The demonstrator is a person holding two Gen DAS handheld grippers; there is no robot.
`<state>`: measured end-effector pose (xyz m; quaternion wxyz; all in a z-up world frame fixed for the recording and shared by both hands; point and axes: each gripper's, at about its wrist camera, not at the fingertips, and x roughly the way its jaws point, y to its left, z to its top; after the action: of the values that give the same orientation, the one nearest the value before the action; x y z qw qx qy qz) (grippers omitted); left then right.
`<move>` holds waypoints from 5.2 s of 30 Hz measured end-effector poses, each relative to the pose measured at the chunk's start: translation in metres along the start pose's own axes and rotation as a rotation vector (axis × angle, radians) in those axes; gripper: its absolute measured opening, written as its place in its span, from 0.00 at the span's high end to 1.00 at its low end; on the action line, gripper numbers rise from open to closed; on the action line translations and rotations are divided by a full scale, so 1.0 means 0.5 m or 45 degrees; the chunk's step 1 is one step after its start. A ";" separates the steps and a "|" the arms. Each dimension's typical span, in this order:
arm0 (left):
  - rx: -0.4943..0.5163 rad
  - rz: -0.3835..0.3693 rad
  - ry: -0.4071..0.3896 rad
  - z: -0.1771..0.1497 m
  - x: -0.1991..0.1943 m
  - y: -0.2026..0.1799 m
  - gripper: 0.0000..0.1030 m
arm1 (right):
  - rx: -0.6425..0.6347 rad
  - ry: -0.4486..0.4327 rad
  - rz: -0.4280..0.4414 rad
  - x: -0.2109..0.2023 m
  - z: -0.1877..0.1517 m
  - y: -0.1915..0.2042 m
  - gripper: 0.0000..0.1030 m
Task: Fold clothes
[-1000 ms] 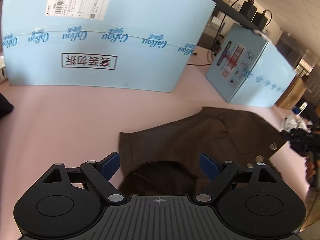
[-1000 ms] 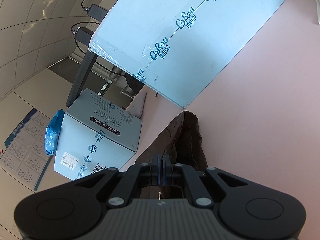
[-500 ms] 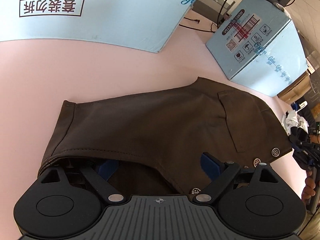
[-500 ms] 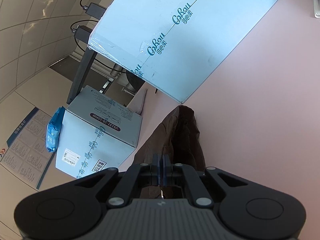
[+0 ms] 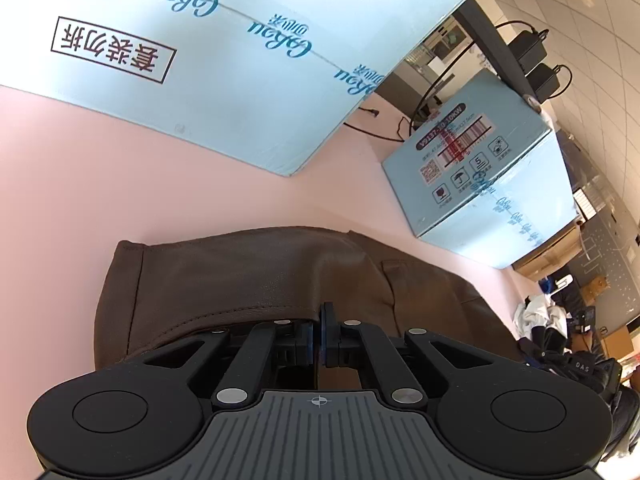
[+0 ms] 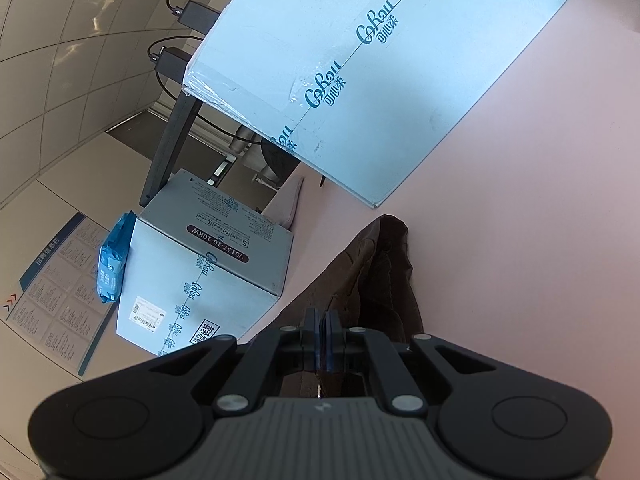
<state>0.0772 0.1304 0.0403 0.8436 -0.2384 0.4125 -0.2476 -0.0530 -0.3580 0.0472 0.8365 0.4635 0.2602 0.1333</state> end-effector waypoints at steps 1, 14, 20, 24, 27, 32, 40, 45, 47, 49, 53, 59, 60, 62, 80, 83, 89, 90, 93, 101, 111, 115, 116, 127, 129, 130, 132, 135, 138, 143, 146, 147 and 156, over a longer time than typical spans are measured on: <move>-0.002 -0.011 -0.013 0.009 -0.005 -0.002 0.98 | -0.009 -0.002 0.005 0.004 0.001 0.006 0.97; -0.082 -0.063 -0.123 0.068 -0.014 0.008 0.98 | -0.124 -0.091 0.094 0.032 0.013 0.075 0.97; -0.026 -0.100 -0.142 0.050 -0.087 -0.005 0.98 | -0.099 -0.098 0.167 -0.021 0.002 0.083 0.97; -0.017 -0.078 -0.119 0.019 -0.115 0.000 0.98 | -0.052 -0.069 0.187 -0.061 -0.020 0.076 0.97; -0.008 -0.044 -0.072 -0.020 -0.110 0.015 0.98 | -0.050 -0.045 0.145 -0.085 -0.050 0.064 0.97; -0.062 0.013 0.033 -0.085 -0.072 0.074 0.98 | -0.006 0.026 0.070 -0.103 -0.113 0.026 0.97; -0.069 0.086 0.096 -0.118 -0.059 0.124 0.71 | -0.085 0.010 -0.141 -0.108 -0.177 0.000 0.91; 0.075 0.178 -0.039 -0.126 -0.147 0.087 0.22 | -0.090 -0.033 -0.181 -0.115 -0.188 -0.001 0.31; 0.164 0.224 -0.097 -0.139 -0.190 0.064 0.17 | -0.154 -0.092 -0.121 -0.138 -0.190 0.015 0.29; 0.264 0.276 -0.147 -0.165 -0.235 0.039 0.14 | -0.255 -0.140 -0.058 -0.167 -0.195 0.041 0.18; 0.585 0.468 -0.281 -0.246 -0.308 -0.011 0.10 | -0.556 -0.192 0.049 -0.237 -0.232 0.099 0.06; 0.928 0.506 -0.228 -0.376 -0.354 -0.018 0.00 | -0.871 -0.067 0.167 -0.310 -0.324 0.126 0.00; 0.933 0.521 -0.203 -0.393 -0.350 -0.015 0.00 | -0.893 -0.038 0.170 -0.314 -0.339 0.128 0.00; 0.933 0.565 -0.190 -0.418 -0.338 -0.005 0.00 | -0.975 -0.015 0.132 -0.319 -0.381 0.130 0.00; 0.442 0.436 -0.286 -0.361 -0.282 0.090 0.00 | -1.027 -0.064 -0.160 -0.309 -0.539 0.057 0.26; 0.457 0.485 -0.281 -0.361 -0.274 0.081 0.03 | -1.071 -0.036 -0.145 -0.305 -0.543 0.061 0.40; 0.462 0.559 -0.262 -0.364 -0.268 0.050 0.63 | -1.091 -0.044 -0.151 -0.311 -0.544 0.066 0.60; 0.459 0.565 -0.259 -0.364 -0.268 0.042 0.73 | -1.087 -0.048 -0.146 -0.313 -0.543 0.068 0.66; 0.511 0.621 -0.269 -0.367 -0.270 0.007 0.88 | -1.064 -0.071 -0.120 -0.319 -0.528 0.078 0.76; 0.653 0.719 -0.386 -0.360 -0.317 -0.096 0.97 | -0.991 -0.205 -0.019 -0.361 -0.469 0.101 0.89; 0.569 0.821 -0.234 -0.394 -0.314 -0.092 0.97 | -0.828 -0.146 0.047 -0.371 -0.411 0.066 0.91; 0.587 0.885 -0.208 -0.423 -0.283 -0.069 0.96 | -0.721 -0.110 0.100 -0.376 -0.426 0.029 0.92; 0.590 0.890 -0.216 -0.427 -0.278 -0.067 0.94 | -0.724 -0.107 0.101 -0.377 -0.429 0.027 0.92; 0.462 0.893 -0.311 -0.456 -0.285 -0.028 0.26 | -0.717 -0.044 0.102 -0.364 -0.448 0.007 0.88; 0.398 0.832 -0.319 -0.459 -0.298 -0.011 0.25 | -0.716 -0.028 0.104 -0.358 -0.448 0.004 0.86; 0.387 0.815 -0.324 -0.461 -0.301 -0.007 0.26 | -0.719 -0.018 0.102 -0.357 -0.451 0.004 0.86; 0.413 0.814 -0.330 -0.466 -0.300 -0.009 0.26 | -0.734 -0.001 0.093 -0.355 -0.457 0.006 0.87; 0.471 0.803 -0.312 -0.470 -0.292 -0.026 0.55 | -0.760 -0.012 0.090 -0.360 -0.462 0.012 0.90; 0.490 0.751 -0.263 -0.466 -0.286 -0.047 0.83 | -0.764 -0.032 0.109 -0.366 -0.465 0.016 0.91; 0.478 0.770 -0.253 -0.466 -0.284 -0.058 0.97 | -0.758 -0.053 0.121 -0.375 -0.465 0.020 0.91; 0.429 0.754 -0.274 -0.464 -0.299 -0.053 0.98 | -0.755 -0.069 0.139 -0.383 -0.461 0.023 0.91; 0.418 0.746 -0.280 -0.464 -0.306 -0.052 0.98 | -0.755 -0.073 0.145 -0.385 -0.460 0.025 0.91; 0.391 0.630 -0.361 -0.453 -0.366 -0.079 0.98 | -0.748 -0.133 0.250 -0.397 -0.438 0.046 0.94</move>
<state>-0.2141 0.1677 0.0462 0.9534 -0.0331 0.2941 -0.0587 -0.3395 -0.2831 0.0331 0.9300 0.2309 0.1211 0.2589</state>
